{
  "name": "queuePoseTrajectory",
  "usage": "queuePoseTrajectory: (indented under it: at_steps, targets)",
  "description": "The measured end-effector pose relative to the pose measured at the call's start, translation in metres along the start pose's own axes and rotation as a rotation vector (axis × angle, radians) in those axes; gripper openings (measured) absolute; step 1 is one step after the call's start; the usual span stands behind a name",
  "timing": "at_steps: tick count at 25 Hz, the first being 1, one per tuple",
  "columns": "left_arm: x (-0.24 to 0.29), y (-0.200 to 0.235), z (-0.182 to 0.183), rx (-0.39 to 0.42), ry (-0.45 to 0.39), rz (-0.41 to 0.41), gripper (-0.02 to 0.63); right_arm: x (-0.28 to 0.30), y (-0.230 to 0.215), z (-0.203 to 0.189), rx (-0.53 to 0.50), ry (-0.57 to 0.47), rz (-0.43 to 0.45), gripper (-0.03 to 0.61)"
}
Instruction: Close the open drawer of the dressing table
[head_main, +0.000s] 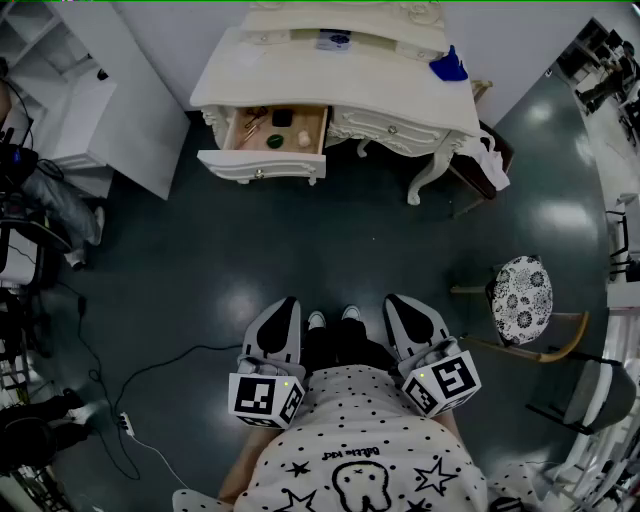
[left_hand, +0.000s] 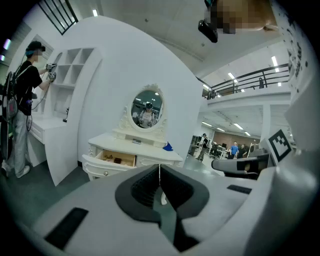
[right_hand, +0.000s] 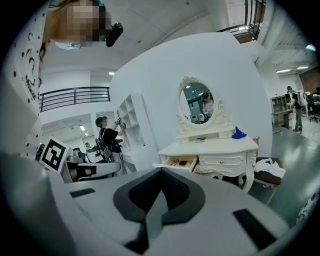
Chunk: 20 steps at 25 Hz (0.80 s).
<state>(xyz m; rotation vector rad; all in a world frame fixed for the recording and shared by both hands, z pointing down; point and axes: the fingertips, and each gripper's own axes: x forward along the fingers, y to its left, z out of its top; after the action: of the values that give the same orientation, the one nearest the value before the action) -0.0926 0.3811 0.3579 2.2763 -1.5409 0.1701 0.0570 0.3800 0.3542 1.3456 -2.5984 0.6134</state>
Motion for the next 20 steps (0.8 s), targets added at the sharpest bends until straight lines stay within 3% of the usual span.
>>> queuePoseTrajectory:
  at_steps: [20]
  targets:
    - [0.017, -0.013, 0.016, 0.012, -0.060, 0.032, 0.019, -0.008, -0.024, 0.016, -0.031, -0.034, 0.056, 0.009]
